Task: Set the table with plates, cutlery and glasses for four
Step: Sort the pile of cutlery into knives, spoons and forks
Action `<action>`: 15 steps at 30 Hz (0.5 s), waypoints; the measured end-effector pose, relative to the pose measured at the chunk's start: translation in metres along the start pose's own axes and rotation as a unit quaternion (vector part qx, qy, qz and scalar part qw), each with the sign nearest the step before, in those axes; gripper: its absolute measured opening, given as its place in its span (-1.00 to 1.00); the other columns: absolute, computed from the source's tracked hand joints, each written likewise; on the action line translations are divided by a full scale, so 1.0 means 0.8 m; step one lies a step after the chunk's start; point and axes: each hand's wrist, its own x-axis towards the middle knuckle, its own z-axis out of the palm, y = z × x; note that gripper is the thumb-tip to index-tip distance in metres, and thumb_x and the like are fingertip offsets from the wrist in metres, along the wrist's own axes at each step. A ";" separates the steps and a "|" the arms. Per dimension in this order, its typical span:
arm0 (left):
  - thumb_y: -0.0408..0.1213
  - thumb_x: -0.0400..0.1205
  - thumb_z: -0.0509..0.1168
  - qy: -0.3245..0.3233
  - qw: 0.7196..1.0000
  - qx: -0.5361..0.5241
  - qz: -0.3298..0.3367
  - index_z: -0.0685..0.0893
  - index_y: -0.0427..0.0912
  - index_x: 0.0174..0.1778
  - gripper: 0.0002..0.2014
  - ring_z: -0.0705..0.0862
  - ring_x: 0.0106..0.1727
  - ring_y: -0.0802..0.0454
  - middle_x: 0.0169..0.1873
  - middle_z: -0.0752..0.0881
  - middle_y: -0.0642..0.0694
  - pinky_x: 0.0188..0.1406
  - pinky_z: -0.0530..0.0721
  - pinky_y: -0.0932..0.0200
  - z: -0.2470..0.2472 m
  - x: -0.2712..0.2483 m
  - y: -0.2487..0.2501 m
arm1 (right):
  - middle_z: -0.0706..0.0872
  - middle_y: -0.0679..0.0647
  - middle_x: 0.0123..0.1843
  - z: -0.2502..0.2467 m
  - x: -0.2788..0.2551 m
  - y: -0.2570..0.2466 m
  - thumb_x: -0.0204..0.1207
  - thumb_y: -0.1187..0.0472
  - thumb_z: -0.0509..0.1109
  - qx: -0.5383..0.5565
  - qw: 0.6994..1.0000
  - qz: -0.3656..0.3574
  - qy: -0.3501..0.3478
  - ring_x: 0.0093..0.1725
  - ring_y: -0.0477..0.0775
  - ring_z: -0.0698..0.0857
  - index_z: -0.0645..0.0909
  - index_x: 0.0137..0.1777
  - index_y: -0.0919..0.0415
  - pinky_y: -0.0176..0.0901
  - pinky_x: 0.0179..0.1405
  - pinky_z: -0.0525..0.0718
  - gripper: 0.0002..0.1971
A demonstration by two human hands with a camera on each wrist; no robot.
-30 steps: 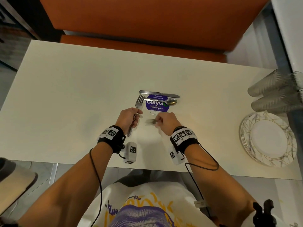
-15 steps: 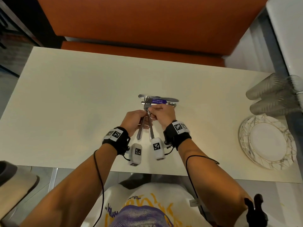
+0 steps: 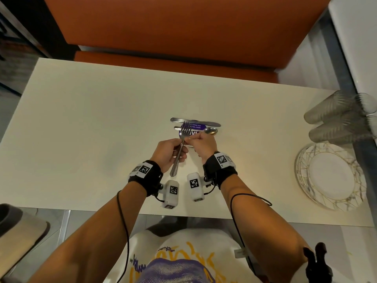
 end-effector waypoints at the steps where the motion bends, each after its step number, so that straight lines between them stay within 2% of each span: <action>1: -0.31 0.81 0.15 0.000 1.000 -0.003 0.000 0.74 -0.48 0.25 -0.65 0.63 -0.34 -0.09 -0.30 0.71 -0.24 -0.29 0.62 0.04 0.000 0.001 0.001 | 0.85 0.03 0.01 0.000 0.001 0.001 0.42 0.05 0.65 -0.009 1.000 -0.004 -0.001 -0.01 0.05 0.73 0.74 -0.14 0.00 0.08 0.15 0.75 -0.86; 4: -0.32 0.79 0.15 0.004 1.000 0.023 0.005 0.78 -0.45 0.19 -0.66 0.56 -0.39 -0.05 -0.34 0.67 -0.20 -0.38 0.53 0.10 -0.001 0.002 0.004 | 0.82 -0.01 0.07 -0.001 0.000 0.000 0.42 -0.02 0.63 -0.015 1.000 -0.015 0.004 0.10 0.07 0.78 0.70 0.03 -0.05 0.10 0.22 0.77 -0.75; 8: -0.31 0.79 0.15 -0.001 0.999 0.049 0.005 0.79 -0.45 0.17 -0.65 0.50 -0.47 0.01 -0.39 0.63 -0.14 -0.44 0.44 0.14 -0.002 0.001 0.005 | 0.85 0.00 0.03 -0.007 0.000 -0.009 0.58 0.07 0.49 -0.045 0.996 -0.081 0.018 0.02 0.05 0.82 0.73 0.26 0.02 0.10 0.20 0.79 -0.73; 10: -0.29 0.79 0.16 0.002 0.998 0.058 0.000 0.80 -0.44 0.16 -0.64 0.47 -0.50 0.03 -0.41 0.60 -0.11 -0.47 0.40 0.15 -0.002 0.001 0.005 | 0.86 0.02 0.03 -0.010 0.000 -0.011 0.62 0.14 0.47 -0.076 0.991 -0.107 0.019 0.00 0.05 0.82 0.77 0.25 0.12 0.02 0.19 0.79 -0.76; 12: -0.27 0.78 0.18 0.005 0.997 0.075 -0.002 0.81 -0.42 0.15 -0.65 0.43 -0.52 0.04 -0.43 0.59 -0.09 -0.50 0.34 0.16 -0.003 0.001 0.005 | 0.86 0.02 -0.02 -0.012 0.002 -0.011 0.64 0.19 0.45 -0.107 0.987 -0.122 0.017 -0.04 0.05 0.82 0.79 0.15 0.16 -0.11 0.11 0.77 -0.83; 15: -0.25 0.78 0.19 0.007 0.995 0.101 0.002 0.80 -0.40 0.13 -0.66 0.35 -0.54 0.07 -0.45 0.52 -0.05 -0.51 0.24 0.15 -0.002 0.000 0.004 | 0.83 -0.01 -0.08 -0.016 0.001 -0.009 0.64 0.23 0.42 -0.142 0.981 -0.132 0.019 -0.10 -0.02 0.75 0.79 0.10 0.17 -0.49 -0.15 0.55 -0.86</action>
